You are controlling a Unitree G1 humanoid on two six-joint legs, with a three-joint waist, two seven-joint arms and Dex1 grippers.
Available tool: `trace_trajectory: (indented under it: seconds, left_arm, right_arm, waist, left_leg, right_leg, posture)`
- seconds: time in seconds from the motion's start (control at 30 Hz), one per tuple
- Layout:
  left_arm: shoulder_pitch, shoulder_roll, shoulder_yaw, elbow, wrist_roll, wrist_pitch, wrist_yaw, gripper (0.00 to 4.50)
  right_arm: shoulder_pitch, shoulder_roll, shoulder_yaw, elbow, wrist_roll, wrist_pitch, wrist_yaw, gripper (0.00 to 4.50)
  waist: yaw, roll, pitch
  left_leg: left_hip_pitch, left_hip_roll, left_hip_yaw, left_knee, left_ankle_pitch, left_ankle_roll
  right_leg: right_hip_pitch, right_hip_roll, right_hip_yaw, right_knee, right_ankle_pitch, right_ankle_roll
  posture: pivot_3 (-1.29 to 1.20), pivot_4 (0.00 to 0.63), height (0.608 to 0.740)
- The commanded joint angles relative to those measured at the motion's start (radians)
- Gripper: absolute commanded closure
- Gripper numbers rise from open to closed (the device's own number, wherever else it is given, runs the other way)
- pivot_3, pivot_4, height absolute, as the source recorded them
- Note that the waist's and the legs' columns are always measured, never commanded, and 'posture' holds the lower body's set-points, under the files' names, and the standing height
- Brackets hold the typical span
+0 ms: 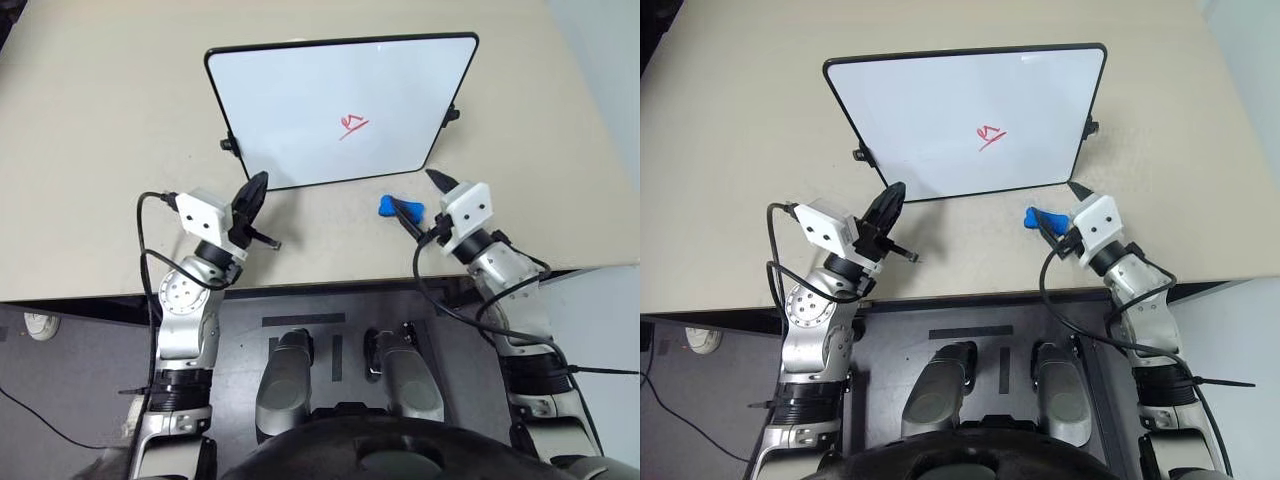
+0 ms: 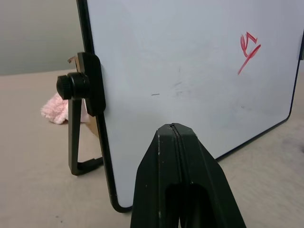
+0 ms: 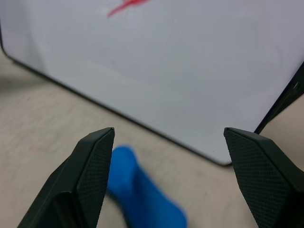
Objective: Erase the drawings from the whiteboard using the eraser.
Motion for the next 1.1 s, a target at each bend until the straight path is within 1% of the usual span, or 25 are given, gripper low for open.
trace_trajectory:
  seconds: [0.03, 0.3, 0.5, 0.67, 0.73, 0.77, 0.8, 1.1]
  left_arm:
    - [-0.004, -0.007, 0.001, -0.046, -0.004, -0.005, 0.012, 4.50]
    - [0.005, -0.033, -0.007, -0.044, 0.010, -0.026, 0.030, 4.50]
    - [0.048, -0.037, -0.011, -0.050, 0.011, -0.049, 0.017, 4.50]
    - [0.054, -0.033, 0.001, -0.033, 0.009, -0.059, 0.020, 4.50]
    - [0.063, -0.030, 0.004, -0.061, 0.002, -0.048, 0.022, 4.50]
    - [0.064, -0.028, 0.007, -0.053, 0.002, -0.051, 0.022, 4.50]
    - [0.065, -0.027, 0.010, -0.046, 0.002, -0.054, 0.021, 4.50]
    - [0.059, -0.050, -0.020, -0.025, 0.011, -0.063, 0.017, 4.50]
  right_arm:
    - [-0.019, -0.008, -0.012, -0.038, 0.005, -0.013, 0.001, 0.61]
    - [-0.045, -0.057, -0.021, -0.044, 0.031, 0.010, 0.051, 0.61]
    - [-0.016, -0.132, 0.000, -0.106, 0.052, 0.067, 0.142, 0.61]
    - [-0.016, -0.182, 0.029, -0.134, 0.062, 0.118, 0.222, 0.61]
    - [-0.013, -0.216, 0.041, -0.164, 0.085, 0.152, 0.275, 0.61]
    - [-0.018, -0.231, 0.049, -0.169, 0.092, 0.164, 0.300, 0.61]
    - [-0.022, -0.241, 0.056, -0.171, 0.097, 0.173, 0.316, 0.61]
    - [-0.104, -0.272, 0.086, -0.058, 0.062, 0.151, 0.379, 0.61]
  waist:
    - [0.000, 0.000, 0.000]
    - [0.000, 0.000, 0.000]
    - [0.000, 0.000, 0.000]
    - [0.000, 0.000, 0.000]
    - [0.000, 0.000, 0.000]
    - [0.000, 0.000, 0.000]
    - [0.000, 0.000, 0.000]
    - [0.001, 0.000, 0.000]
  left_leg:
    - [0.000, 0.000, 0.000, 0.000, 0.000, 0.000]
    - [0.000, 0.000, 0.000, 0.000, 0.000, 0.000]
    - [0.000, 0.000, 0.000, 0.000, -0.001, 0.000]
    - [0.000, 0.000, 0.001, 0.000, -0.001, 0.000]
    - [0.000, 0.000, 0.001, 0.000, 0.000, 0.000]
    - [0.000, 0.000, 0.001, 0.000, 0.000, 0.000]
    - [0.000, 0.000, 0.001, 0.000, 0.000, 0.000]
    - [0.000, 0.000, 0.001, 0.000, 0.001, 0.000]
  right_leg:
    - [0.000, 0.000, 0.000, 0.000, 0.000, 0.000]
    - [0.000, 0.000, 0.000, 0.000, 0.000, 0.000]
    - [0.000, 0.000, 0.000, -0.001, -0.001, 0.001]
    - [0.000, 0.000, 0.000, -0.001, -0.001, 0.002]
    - [0.001, 0.001, 0.000, -0.001, -0.003, 0.004]
    - [0.001, 0.001, 0.000, -0.001, -0.005, 0.009]
    - [0.001, 0.001, 0.000, -0.001, -0.006, 0.010]
    - [0.001, 0.002, 0.002, 0.000, -0.006, 0.009]
  posture:
    - [0.00, 0.150, 0.740]
    - [0.00, 0.150, 0.740]
    - [0.00, 0.150, 0.740]
    - [0.00, 0.150, 0.740]
    - [0.00, 0.150, 0.740]
    - [0.00, 0.150, 0.740]
    - [0.00, 0.150, 0.740]
    - [0.00, 0.150, 0.740]
